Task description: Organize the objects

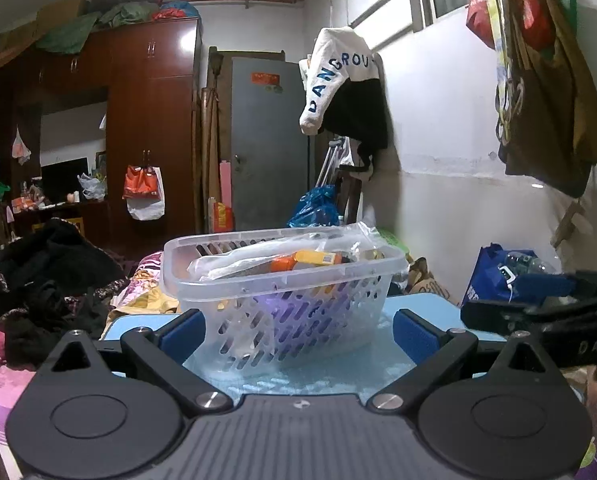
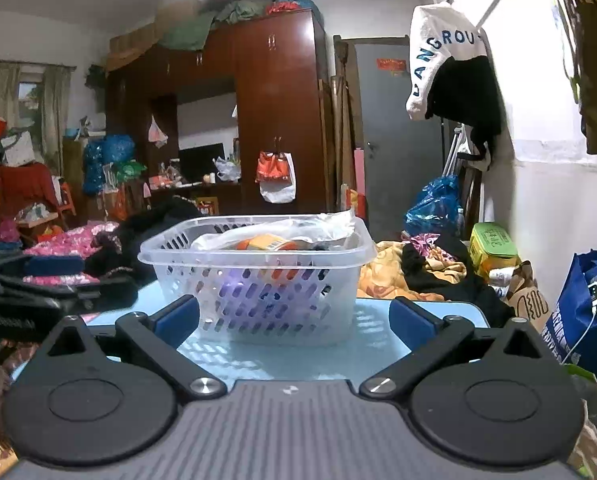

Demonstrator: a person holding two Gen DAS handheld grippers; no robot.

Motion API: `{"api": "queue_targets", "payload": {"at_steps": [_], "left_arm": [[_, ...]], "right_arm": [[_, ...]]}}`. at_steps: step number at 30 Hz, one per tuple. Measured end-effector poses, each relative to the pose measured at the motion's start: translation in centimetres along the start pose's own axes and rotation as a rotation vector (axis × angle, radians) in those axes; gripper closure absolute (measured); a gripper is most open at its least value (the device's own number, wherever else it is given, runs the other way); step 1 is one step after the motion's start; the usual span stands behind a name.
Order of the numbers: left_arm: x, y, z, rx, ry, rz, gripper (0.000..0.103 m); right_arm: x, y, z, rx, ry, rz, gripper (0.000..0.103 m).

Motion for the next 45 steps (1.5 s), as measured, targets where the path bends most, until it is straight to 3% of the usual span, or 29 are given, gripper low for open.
{"api": "queue_targets", "payload": {"at_steps": [45], "left_arm": [[0.2,0.1,0.1,-0.003,0.017,-0.008,0.002]], "right_arm": [[0.0,0.4,0.5,-0.009,-0.008,-0.016,0.0]]}}
Point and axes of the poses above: each gripper's, at about its wrist camera, not at the fingertips, and y roughly against the way its jaws point, x to its right, z to its underside, the point moved 7 cm from there along -y, roughly the way its jaws point, and after that the axes turned 6 degrees about -z, right-handed, at the moved point
